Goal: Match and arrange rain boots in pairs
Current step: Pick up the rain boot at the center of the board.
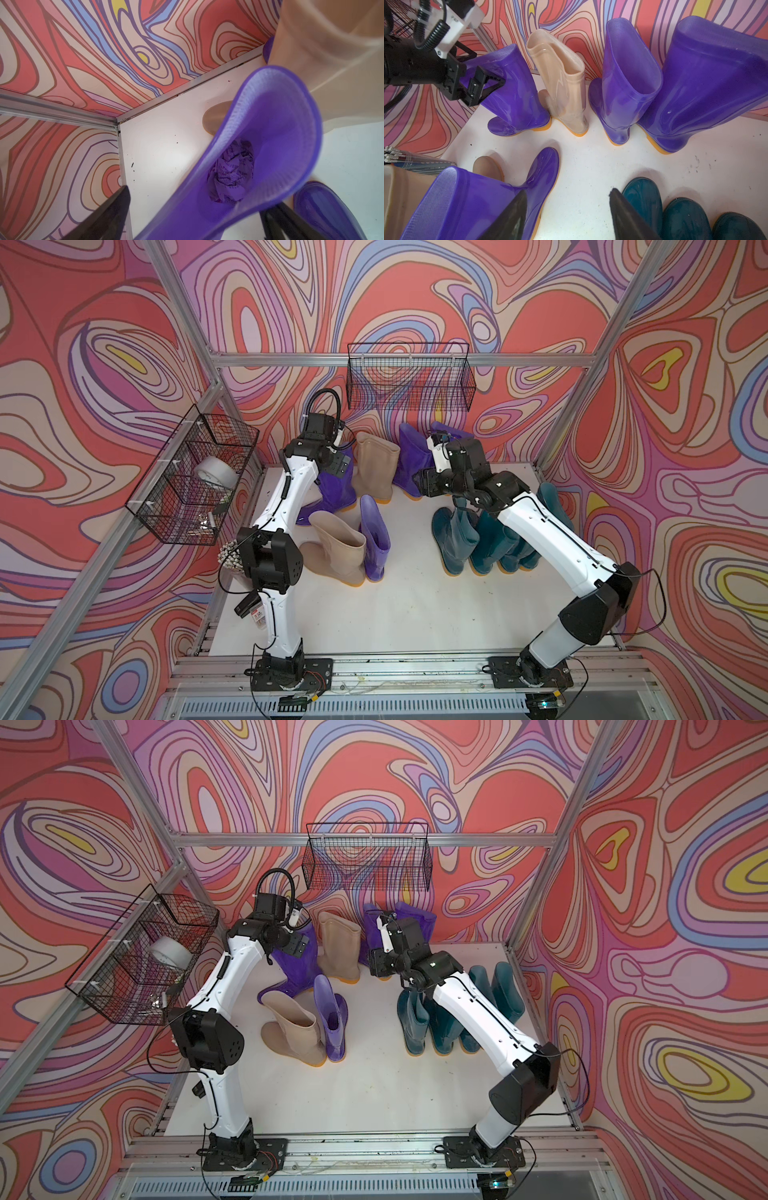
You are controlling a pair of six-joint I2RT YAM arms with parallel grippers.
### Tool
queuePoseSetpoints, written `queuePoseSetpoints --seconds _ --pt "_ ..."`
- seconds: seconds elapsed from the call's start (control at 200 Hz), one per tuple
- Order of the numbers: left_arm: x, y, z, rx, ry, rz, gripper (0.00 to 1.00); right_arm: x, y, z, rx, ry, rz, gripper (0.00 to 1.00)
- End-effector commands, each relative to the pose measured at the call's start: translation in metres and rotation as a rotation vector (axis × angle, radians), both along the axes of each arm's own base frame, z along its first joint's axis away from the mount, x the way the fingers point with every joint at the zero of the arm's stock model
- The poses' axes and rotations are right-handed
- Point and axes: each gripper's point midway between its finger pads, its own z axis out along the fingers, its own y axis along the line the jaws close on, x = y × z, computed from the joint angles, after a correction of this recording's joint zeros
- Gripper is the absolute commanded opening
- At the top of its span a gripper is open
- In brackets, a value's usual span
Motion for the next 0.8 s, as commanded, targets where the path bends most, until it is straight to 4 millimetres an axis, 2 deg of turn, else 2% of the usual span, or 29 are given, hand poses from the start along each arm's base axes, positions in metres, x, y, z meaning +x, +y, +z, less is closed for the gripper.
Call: queuePoseSetpoints --seconds 0.0,0.145,0.3,0.366,0.421,0.496,0.576,0.691,0.796 --pt "0.004 0.006 -0.006 0.008 0.007 0.001 0.96 0.003 0.003 0.002 0.007 -0.014 0.012 0.64" --pt "0.004 0.010 -0.017 -0.004 0.026 0.018 0.95 0.002 0.003 0.001 0.007 -0.012 0.013 0.64" --pt "0.004 0.009 -0.018 -0.020 0.031 0.018 0.75 0.002 0.003 0.000 0.008 -0.012 0.016 0.64" --pt "0.002 0.005 -0.019 -0.043 0.039 0.006 0.60 0.001 0.004 0.001 0.013 -0.013 0.020 0.64" --pt "0.000 0.001 -0.020 -0.071 0.047 -0.003 0.39 0.001 0.004 0.001 0.015 -0.015 0.019 0.64" --pt "-0.002 -0.003 -0.019 -0.101 0.051 -0.011 0.17 0.001 0.004 0.003 0.020 -0.019 0.019 0.64" --pt "-0.005 -0.007 -0.017 -0.122 0.054 -0.019 0.00 -0.001 0.004 0.005 0.025 -0.021 0.023 0.64" --pt "-0.007 -0.007 -0.004 -0.138 0.025 -0.008 0.00 -0.003 0.003 0.008 0.031 -0.027 0.025 0.64" --pt "-0.011 -0.009 0.026 -0.145 -0.056 -0.010 0.00 -0.005 0.002 0.011 0.038 -0.030 0.026 0.64"
